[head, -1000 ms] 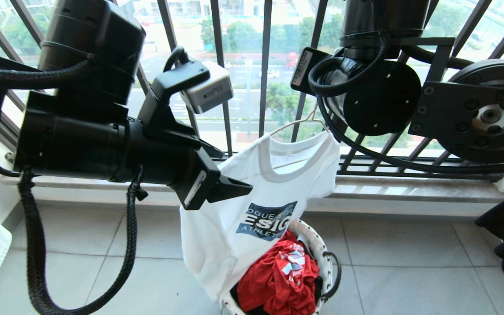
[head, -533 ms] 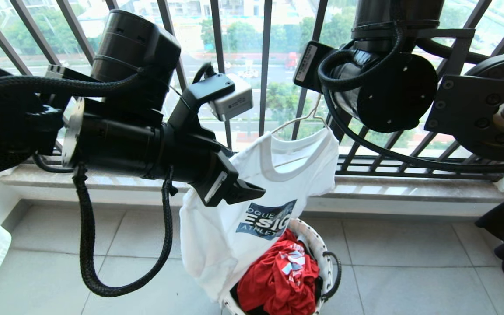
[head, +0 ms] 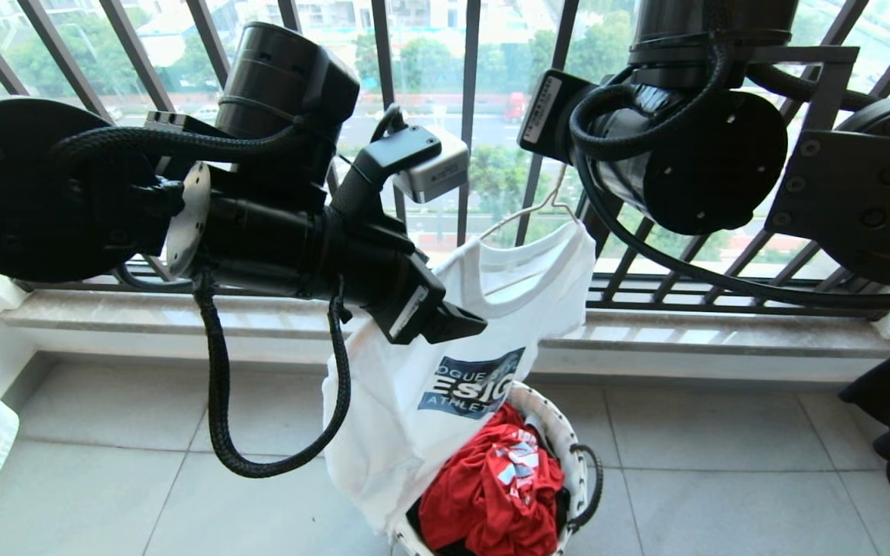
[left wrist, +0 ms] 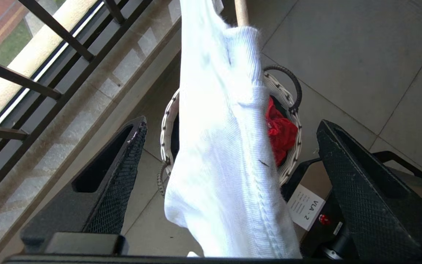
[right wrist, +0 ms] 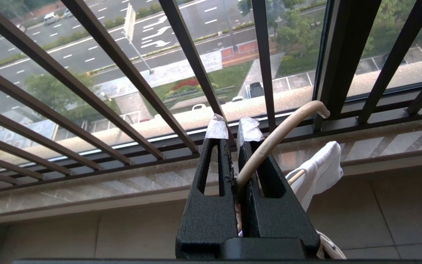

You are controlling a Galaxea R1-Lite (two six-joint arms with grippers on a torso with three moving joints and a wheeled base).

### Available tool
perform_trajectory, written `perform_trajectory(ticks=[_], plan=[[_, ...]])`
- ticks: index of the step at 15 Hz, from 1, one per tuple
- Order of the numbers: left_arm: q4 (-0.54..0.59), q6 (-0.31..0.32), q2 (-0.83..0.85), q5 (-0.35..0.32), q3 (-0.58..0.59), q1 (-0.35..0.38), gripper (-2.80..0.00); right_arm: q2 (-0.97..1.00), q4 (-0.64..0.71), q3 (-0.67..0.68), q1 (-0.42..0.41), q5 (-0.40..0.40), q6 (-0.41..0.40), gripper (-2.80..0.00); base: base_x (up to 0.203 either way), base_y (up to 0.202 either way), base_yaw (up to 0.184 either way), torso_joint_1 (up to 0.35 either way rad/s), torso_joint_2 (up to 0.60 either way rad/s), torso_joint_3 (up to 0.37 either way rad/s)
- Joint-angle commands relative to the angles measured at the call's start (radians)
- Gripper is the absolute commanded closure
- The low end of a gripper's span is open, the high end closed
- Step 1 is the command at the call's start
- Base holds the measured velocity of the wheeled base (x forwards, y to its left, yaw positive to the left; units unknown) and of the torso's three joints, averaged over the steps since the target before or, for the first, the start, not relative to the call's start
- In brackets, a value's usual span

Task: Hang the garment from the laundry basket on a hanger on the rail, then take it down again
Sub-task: Hang the clothes rack on the clothesline

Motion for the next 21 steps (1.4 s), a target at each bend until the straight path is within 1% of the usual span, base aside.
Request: perform_trajectory(ticks=[1,2,3,6,20,21], plan=[[0.001,0.002,0.014,0.001,-0.003,0.000,-2.80,-0.001,-0.002,0.001,0.004,-0.005,0.002,0.00,0.000,0.000,0.000,0.000,0.00,0.000],[0.001,0.002,0.015,0.000,-0.002,0.000,0.00,-0.001,-0.002,0.001,0.004,-0.005,0.002,0.00,0.000,0.000,0.000,0.000,0.00,0.000],[-0.004,0.002,0.022,0.001,-0.004,0.000,0.00,-0.003,-0.002,0.004,0.005,-0.005,0.002,0.00,0.000,0.000,0.000,0.000,0.00,0.000],[-0.078,0.001,0.029,0.009,0.003,0.001,0.00,-0.006,-0.002,0.004,0.005,-0.005,0.002,0.00,0.000,0.000,0.000,0.000,0.00,0.000],[-0.086,-0.006,0.011,0.014,0.019,0.001,0.00,0.002,-0.002,0.018,0.005,-0.005,-0.003,0.00,0.000,0.000,0.000,0.000,0.00,0.000],[-0.091,-0.007,0.011,0.015,0.019,0.001,0.00,0.003,-0.001,0.018,0.005,-0.005,-0.003,-2.80,0.000,0.000,0.000,0.000,0.00,0.000]])
